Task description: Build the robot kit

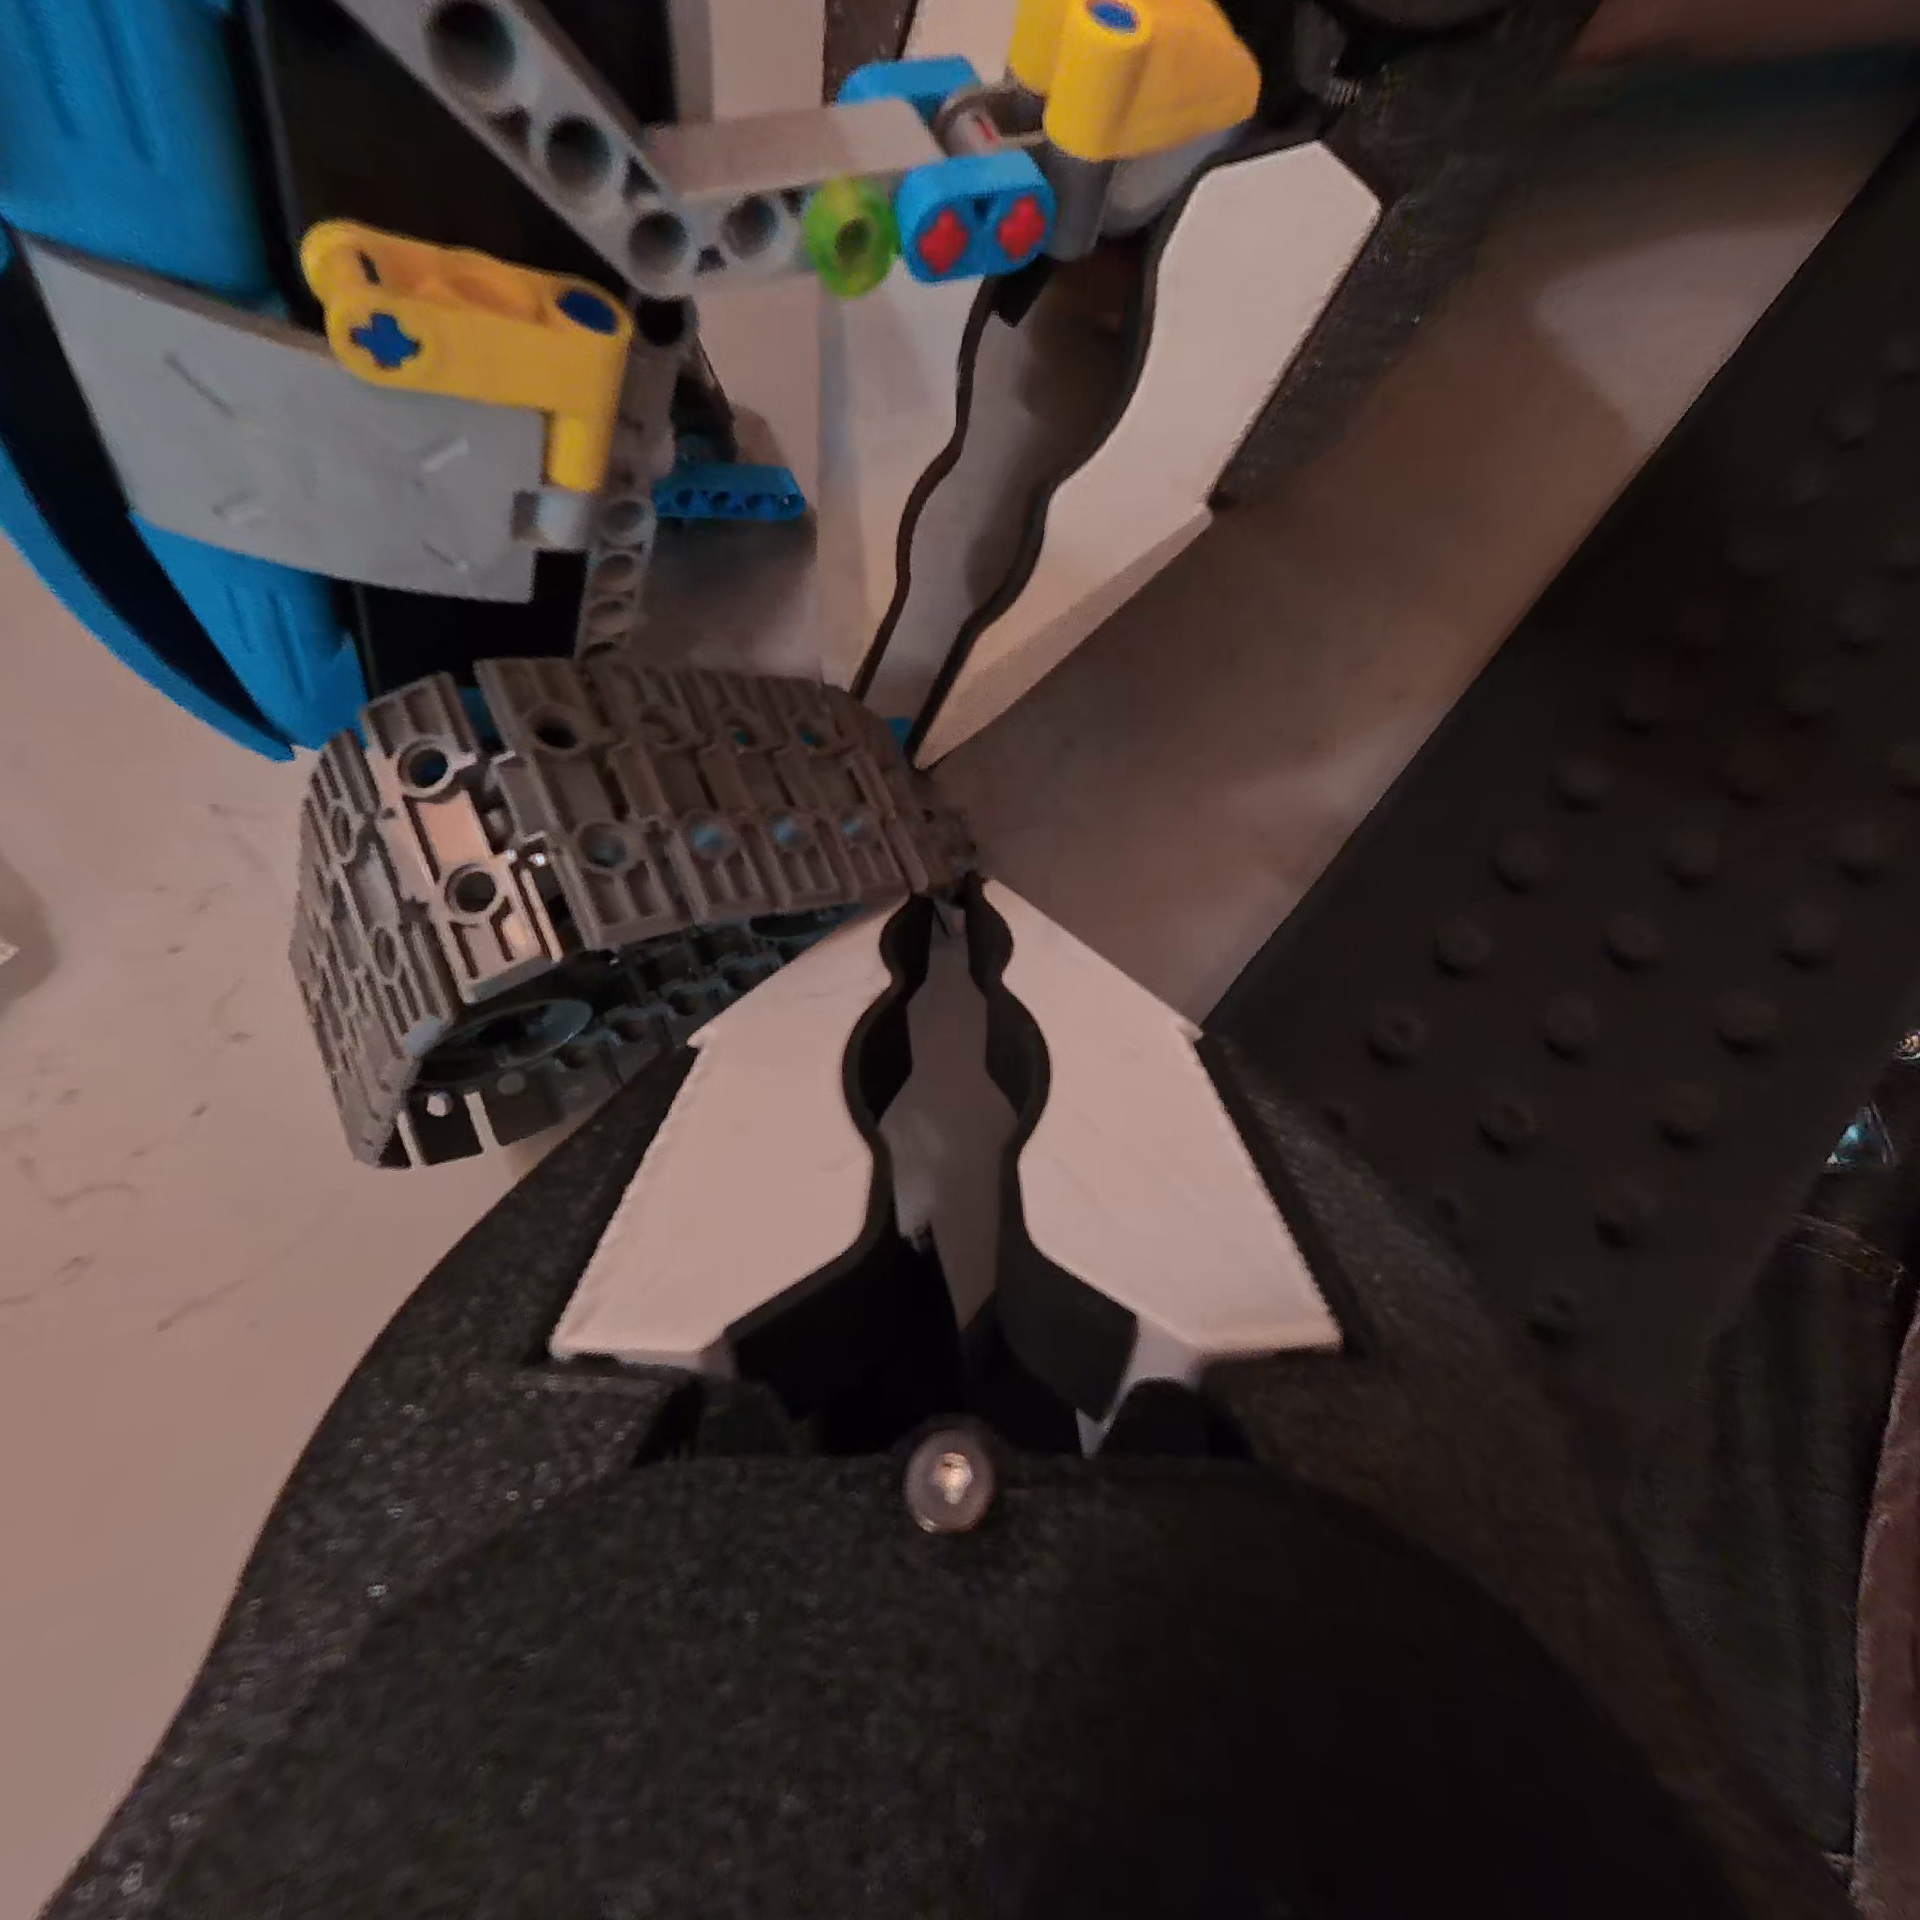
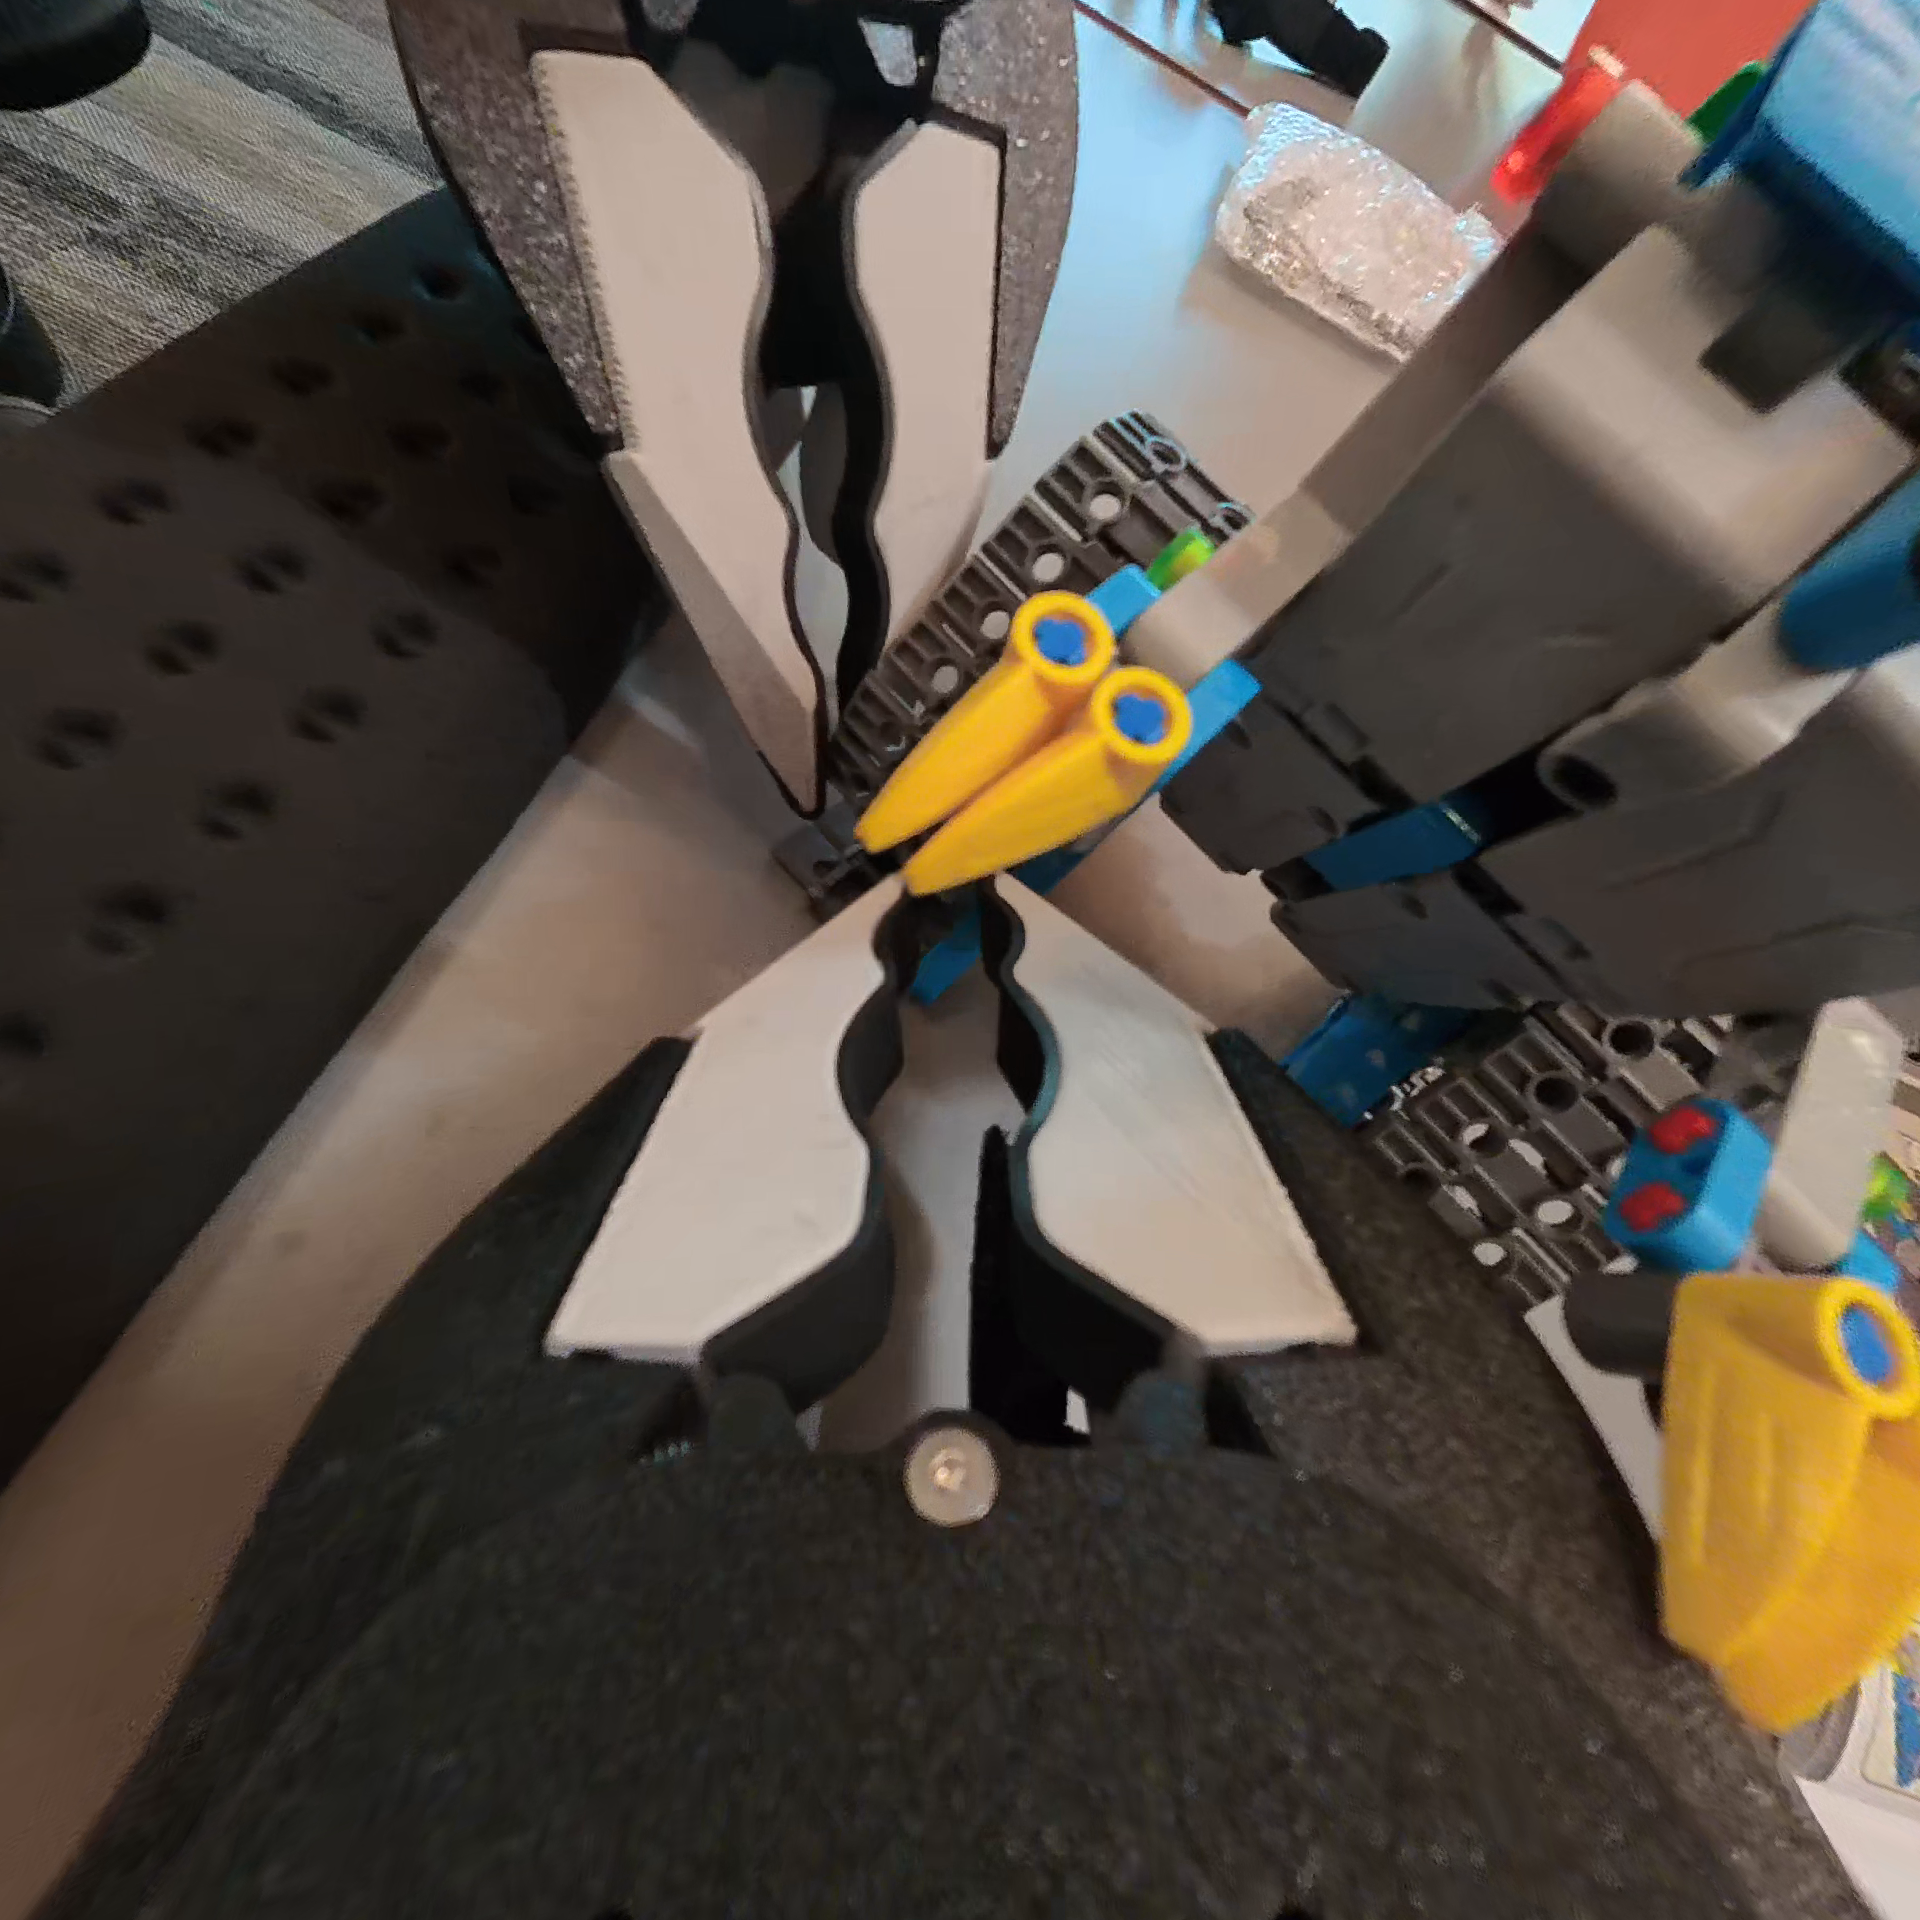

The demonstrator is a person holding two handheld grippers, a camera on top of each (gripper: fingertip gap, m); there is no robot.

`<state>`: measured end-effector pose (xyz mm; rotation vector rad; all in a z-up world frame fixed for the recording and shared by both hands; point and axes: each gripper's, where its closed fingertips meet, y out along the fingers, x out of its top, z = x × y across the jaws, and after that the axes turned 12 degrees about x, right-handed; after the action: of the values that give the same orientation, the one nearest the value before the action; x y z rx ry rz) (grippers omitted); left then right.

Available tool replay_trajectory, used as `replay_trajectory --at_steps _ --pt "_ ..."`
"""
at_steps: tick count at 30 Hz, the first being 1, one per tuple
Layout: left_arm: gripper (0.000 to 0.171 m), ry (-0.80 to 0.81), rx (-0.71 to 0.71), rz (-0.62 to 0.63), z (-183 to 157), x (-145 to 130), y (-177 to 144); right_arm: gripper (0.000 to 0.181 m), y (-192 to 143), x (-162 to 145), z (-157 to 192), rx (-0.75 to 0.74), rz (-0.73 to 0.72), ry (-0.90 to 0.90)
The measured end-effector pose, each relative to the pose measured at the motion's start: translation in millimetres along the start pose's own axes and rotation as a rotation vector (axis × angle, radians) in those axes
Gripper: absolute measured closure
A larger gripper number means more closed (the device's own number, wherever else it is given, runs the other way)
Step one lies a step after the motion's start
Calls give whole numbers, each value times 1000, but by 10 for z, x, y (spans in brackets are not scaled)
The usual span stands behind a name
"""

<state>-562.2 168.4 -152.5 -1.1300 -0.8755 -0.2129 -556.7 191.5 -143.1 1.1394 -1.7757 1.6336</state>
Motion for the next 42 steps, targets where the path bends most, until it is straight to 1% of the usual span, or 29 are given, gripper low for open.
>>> replay_trajectory --at_steps 2,3,5,8,10,14,16,18,21,23,26,28,32,35,37,39,42 --pt "165 9 4 1 -4 -3 3 169 0 -11 15 18 1 5" --pt "165 12 7 2 -5 -4 5 164 2 -32 52 42 15 3" --pt "165 14 13 3 0 -6 3 158 1 -134 119 69 87 -2" --pt "165 3 14 3 15 -13 -4 159 12 -143 213 73 108 -56" --pt "165 -13 12 3 30 -16 -4 161 59 -138 203 51 126 -71" --pt "164 -11 15 9 38 -32 -4 164 146 -119 195 69 135 -37" --pt "157 19 30 42 30 -96 12 166 161 -118 188 73 136 -27" --pt "155 46 50 57 25 -122 16 173 177 -124 141 44 144 -33" --pt "151 84 48 68 -13 -132 -24 173 190 -120 125 37 154 -25" --pt "149 118 87 89 25 -173 -30 174 190 -120 122 37 162 2" --pt "149 145 123 70 49 -161 -47 175 174 -94 115 55 155 55" --pt "149 172 147 52 57 -152 -52 179 150 -58 107 69 125 96" --pt "149 272 227 10 93 -119 -56 179 118 -17 88 91 77 167" --pt "155 360 288 1 98 -120 -30 180 108 12 88 119 41 220" --pt "157 411 327 0 102 -116 -4 180 105 16 86 131 28 242" --pt "164 449 345 14 89 -137 27 181 103 23 82 131 21 259" --pt "165 501 398 24 108 -146 54 180 106 29 63 131 12 304"
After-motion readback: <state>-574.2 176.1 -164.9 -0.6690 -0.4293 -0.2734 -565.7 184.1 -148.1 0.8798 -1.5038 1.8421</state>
